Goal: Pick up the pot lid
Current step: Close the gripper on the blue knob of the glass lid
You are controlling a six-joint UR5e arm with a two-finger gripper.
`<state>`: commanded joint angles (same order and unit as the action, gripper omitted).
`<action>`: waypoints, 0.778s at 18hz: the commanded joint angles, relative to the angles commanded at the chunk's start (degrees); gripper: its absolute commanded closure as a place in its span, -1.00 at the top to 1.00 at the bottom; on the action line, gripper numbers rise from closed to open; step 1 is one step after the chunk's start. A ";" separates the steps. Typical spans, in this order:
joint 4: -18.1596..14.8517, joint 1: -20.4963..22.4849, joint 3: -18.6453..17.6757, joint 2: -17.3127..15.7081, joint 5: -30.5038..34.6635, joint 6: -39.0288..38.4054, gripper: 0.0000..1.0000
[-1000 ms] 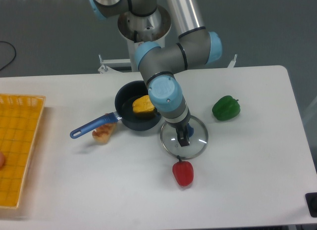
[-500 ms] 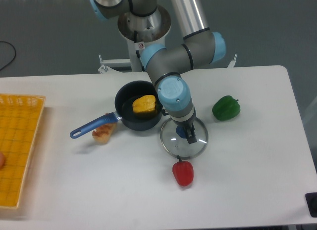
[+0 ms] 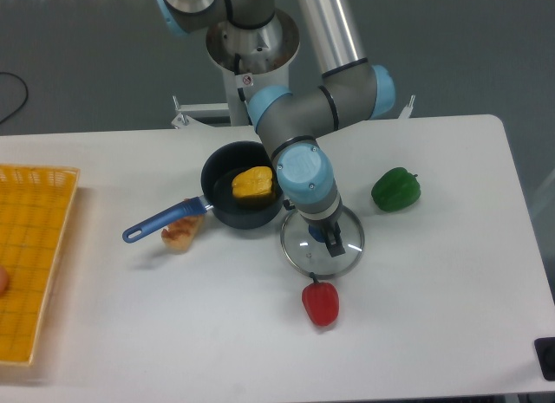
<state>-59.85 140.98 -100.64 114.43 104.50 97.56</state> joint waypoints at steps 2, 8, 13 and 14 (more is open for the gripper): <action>0.00 -0.18 0.00 0.44 0.00 -0.44 1.00; 0.09 -0.53 0.09 0.79 -0.09 -1.50 1.00; 0.09 -0.62 0.00 0.79 -0.09 -1.50 0.94; 0.09 -0.62 0.00 0.79 -0.09 -1.50 0.92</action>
<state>-59.77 140.36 -100.63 115.22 104.41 96.06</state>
